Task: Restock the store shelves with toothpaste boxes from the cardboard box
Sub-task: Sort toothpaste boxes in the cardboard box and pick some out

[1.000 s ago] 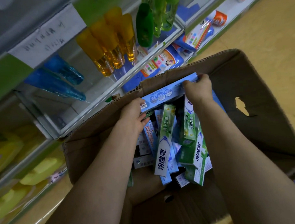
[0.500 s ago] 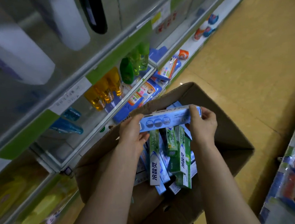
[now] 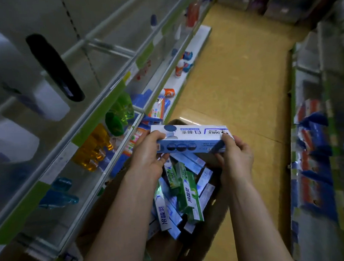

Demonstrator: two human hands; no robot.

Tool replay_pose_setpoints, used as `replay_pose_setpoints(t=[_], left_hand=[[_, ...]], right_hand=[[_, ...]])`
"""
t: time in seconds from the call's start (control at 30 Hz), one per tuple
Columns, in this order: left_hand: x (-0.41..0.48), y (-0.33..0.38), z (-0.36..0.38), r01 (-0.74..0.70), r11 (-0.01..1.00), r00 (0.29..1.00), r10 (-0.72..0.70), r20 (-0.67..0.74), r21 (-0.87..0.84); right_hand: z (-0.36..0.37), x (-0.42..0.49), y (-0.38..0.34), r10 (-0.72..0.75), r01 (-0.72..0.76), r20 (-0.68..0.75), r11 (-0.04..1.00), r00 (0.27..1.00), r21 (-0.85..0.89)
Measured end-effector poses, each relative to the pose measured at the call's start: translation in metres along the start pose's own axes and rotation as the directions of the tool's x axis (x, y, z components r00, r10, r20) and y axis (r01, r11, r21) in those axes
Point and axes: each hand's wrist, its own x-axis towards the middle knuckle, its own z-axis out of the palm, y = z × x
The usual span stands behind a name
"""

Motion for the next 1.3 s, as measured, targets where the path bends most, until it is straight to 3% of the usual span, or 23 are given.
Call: replay_pose_setpoints(t=[0.3, 0.6, 0.87, 1.3], left_hand=[[-0.086, -0.027, 0.066, -0.011, 1.0, 0.98, 0.005, 0.198, 0.029], [-0.217, -0.097, 0.11, -0.036, 0.994, 0.908, -0.011, 0.419, 0.103], [-0.326, -0.166, 0.136, -0.027, 0.989, 0.804, -0.064, 0.592, 0.143], [-0.454, -0.251, 0.214, 0.014, 0.96, 0.535, -0.244, 0.809, 0.28]], right_hand=[[-0.1, -0.037, -0.059, -0.028, 0.04, -0.054, 0.973, 0.998, 0.229], [-0.248, -0.094, -0.095, -0.159, 0.22, -0.176, 0.882, 0.971, 0.417], [-0.375, -0.147, -0.115, -0.249, 0.386, -0.322, 0.781, 0.913, 0.491], [-0.525, -0.204, -0.15, -0.319, 0.67, -0.621, 0.563, 0.716, 0.484]])
